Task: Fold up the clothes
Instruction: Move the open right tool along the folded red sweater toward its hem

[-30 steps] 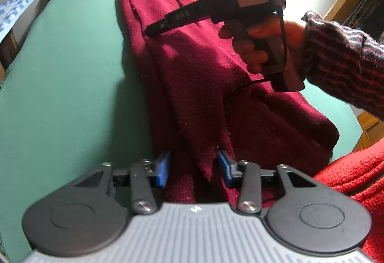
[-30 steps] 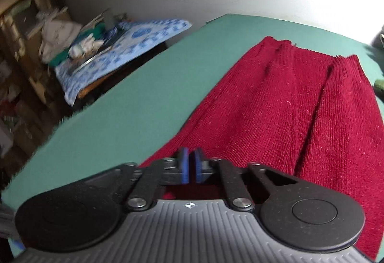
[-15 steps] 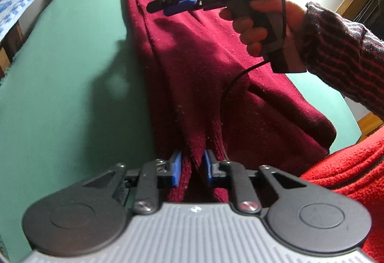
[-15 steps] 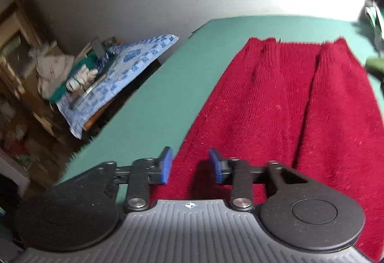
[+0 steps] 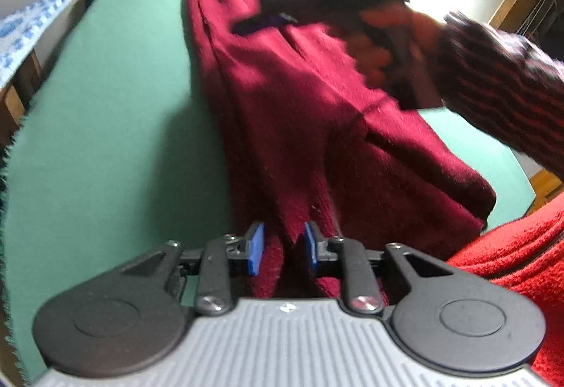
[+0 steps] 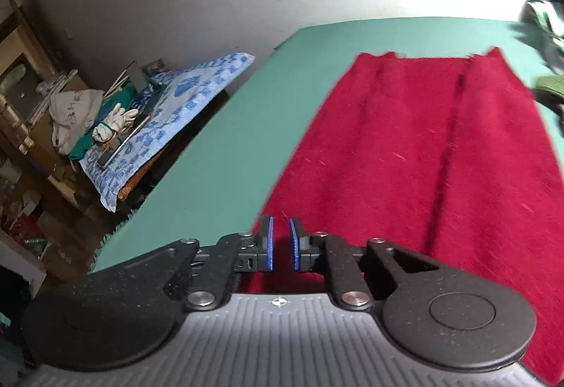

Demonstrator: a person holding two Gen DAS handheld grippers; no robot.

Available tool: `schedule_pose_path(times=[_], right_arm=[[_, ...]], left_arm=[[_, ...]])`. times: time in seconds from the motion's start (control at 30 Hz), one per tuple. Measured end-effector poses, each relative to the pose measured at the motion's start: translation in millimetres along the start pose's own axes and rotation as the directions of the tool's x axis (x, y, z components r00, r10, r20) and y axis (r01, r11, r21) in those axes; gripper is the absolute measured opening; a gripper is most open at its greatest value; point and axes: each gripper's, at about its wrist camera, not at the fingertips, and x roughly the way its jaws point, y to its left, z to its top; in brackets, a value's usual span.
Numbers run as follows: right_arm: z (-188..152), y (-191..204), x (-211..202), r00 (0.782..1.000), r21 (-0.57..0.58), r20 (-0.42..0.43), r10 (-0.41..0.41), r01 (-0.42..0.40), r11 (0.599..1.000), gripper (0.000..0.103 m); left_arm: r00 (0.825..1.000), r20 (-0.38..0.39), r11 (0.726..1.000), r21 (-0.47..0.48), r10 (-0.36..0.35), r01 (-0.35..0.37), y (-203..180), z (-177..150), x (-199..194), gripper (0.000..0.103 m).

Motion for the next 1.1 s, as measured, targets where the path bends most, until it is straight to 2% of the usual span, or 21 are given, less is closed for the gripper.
schedule_pose_path(times=[0.1,0.2,0.37,0.47,0.57,0.7,0.8,0.93,1.0,1.1], right_arm=[[-17.8,0.0,-10.6,0.999,0.000,-0.031,-0.019,0.019,1.000,0.012],[-33.7,5.9,-9.8,0.999,-0.028,-0.040,-0.038,0.037,0.999,0.011],[-39.9,11.4,-33.6,0.997,-0.045,0.006,-0.072,0.072,0.996,0.013],[-57.6,9.6,-69.1,0.998,-0.055,0.027,-0.050,0.051,0.997,0.013],[-83.2,10.7,-90.8,0.997,-0.038,0.017,-0.081,0.081,0.996,0.014],[-118.2,18.9,-104.0,0.986,-0.057,0.015,-0.166,0.167,0.984,0.013],[-133.9,17.9,-102.0,0.987,-0.032,-0.020,-0.157,0.156,0.987,0.013],[-138.5,19.4,-116.2,0.984,-0.076,0.037,-0.174,0.176,0.981,0.013],[-141.9,15.7,-125.0,0.982,-0.079,0.065,-0.178,0.183,0.980,0.013],[-149.6,10.9,-132.8,0.976,-0.091,0.079,-0.202,0.209,0.974,0.013]], left_arm=[[1.000,0.027,1.000,0.025,0.000,-0.001,0.9,6.9,-3.7,0.022],[1.000,0.017,0.997,0.079,-0.010,0.009,-5.4,13.6,5.2,0.022],[1.000,-0.010,0.990,0.144,0.004,-0.002,-16.4,14.8,24.1,0.030],[1.000,-0.015,0.987,0.161,-0.007,0.009,-16.5,12.8,26.7,0.032],[1.000,-0.022,0.984,0.175,-0.014,0.018,-13.9,14.5,27.1,0.032],[1.000,0.000,0.981,0.192,-0.007,0.007,-16.7,21.6,23.4,0.032],[1.000,0.022,0.980,0.199,-0.021,0.016,-24.3,28.1,21.2,0.038],[0.999,0.003,0.973,0.229,-0.036,0.034,-41.3,26.1,28.5,0.040],[1.000,-0.018,0.972,0.236,-0.020,0.024,-46.3,19.1,34.0,0.042],[1.000,-0.008,0.969,0.245,0.024,-0.021,-49.7,9.7,36.6,0.056]])
